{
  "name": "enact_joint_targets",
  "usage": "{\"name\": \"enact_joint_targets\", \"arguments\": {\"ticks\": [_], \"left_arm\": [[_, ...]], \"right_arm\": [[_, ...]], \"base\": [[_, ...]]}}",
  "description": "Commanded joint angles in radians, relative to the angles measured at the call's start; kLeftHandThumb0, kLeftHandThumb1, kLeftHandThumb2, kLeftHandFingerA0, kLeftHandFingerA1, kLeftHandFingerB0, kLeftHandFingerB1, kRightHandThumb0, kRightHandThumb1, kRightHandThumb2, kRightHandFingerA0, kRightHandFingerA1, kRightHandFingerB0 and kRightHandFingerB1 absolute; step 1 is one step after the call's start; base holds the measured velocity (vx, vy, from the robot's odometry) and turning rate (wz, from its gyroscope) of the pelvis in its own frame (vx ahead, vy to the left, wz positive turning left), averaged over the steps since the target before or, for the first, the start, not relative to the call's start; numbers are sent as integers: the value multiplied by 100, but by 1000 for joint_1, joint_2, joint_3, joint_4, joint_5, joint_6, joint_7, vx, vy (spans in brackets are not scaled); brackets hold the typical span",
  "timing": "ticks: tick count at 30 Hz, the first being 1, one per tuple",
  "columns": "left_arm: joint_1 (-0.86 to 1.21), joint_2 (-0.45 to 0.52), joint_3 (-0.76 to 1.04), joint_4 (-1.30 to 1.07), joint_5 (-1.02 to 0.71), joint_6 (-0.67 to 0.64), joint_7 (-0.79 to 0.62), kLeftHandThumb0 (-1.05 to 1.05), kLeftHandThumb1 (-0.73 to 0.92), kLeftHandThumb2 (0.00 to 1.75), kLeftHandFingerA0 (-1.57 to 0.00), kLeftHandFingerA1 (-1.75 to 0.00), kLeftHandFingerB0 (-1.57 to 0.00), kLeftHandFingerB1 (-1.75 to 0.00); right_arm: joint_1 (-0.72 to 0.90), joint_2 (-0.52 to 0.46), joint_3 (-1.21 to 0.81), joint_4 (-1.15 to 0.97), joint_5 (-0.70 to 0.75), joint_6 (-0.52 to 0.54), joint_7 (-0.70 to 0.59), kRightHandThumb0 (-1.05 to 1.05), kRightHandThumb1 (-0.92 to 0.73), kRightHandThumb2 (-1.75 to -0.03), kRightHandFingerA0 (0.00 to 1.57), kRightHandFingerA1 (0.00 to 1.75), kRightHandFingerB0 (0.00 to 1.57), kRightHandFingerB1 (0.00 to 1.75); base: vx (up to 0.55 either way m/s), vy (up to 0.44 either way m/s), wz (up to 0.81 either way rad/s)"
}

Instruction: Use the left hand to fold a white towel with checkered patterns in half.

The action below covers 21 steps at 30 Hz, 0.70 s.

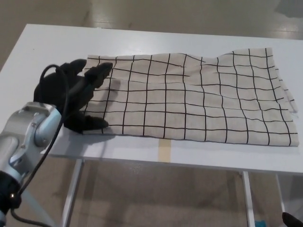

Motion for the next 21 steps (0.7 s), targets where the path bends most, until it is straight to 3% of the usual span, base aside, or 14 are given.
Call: {"name": "enact_joint_targets", "arguments": {"ticks": [1, 2, 9, 17, 20, 21], "left_arm": [[49, -5, -16, 0, 6, 2, -5, -92, 71, 63, 0, 0, 0, 0], [49, -8, -20, 9, 8, 2, -4, -93, 70, 63, 0, 0, 0, 0], [45, -22, -40, 53, 18, 13, 0, -93, 66, 62, 0, 0, 0, 0], [23, -37, -62, 83, 30, 18, 0, -92, 65, 61, 0, 0, 0, 0], [17, -47, -62, 100, 31, 19, 19, -80, 58, 58, 0, 0, 0, -1], [12, -56, -72, 116, 49, 29, 47, -62, 54, 56, 0, 0, 0, -2]], "right_arm": [[38, 4, 7, -11, -3, 2, -1, -48, -61, -94, 30, 56, 25, 51], [41, 4, 7, -13, 0, 3, 2, -45, -80, -62, 34, 43, 34, 40], [45, 11, 5, -21, 15, -2, 8, -46, -80, -62, 34, 43, 34, 41], [29, 5, 2, -20, 12, -1, 7, -45, -81, -62, 34, 43, 35, 41], [32, 5, 3, -23, 8, 4, 3, -45, -81, -62, 34, 43, 35, 41], [35, 5, 4, -22, 6, 4, 3, -49, -61, -94, 30, 56, 25, 51]], "base": [[0, 0, 0], [0, 0, 0], [0, 0, 0], [0, 0, 0], [0, 0, 0], [0, 0, 0]]}}
